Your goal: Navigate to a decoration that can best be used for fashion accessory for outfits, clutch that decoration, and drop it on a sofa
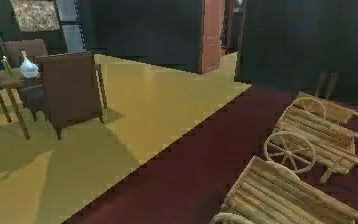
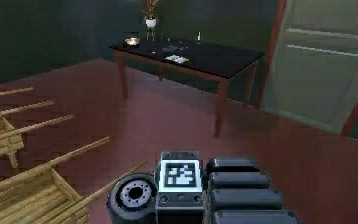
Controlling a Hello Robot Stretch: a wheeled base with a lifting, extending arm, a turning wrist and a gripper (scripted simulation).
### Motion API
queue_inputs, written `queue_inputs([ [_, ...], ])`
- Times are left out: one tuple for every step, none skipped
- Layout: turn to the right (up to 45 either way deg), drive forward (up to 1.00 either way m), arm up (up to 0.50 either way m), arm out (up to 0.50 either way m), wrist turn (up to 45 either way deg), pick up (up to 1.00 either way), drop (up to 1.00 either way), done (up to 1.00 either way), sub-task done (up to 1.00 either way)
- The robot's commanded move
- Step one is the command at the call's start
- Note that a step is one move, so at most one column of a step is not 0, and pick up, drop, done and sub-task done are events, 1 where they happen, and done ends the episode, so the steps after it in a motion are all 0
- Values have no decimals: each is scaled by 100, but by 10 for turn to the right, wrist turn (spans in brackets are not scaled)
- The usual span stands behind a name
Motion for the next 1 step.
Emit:
queue_inputs([
  [-450,0,0,0,0,0,0,0,0],
])
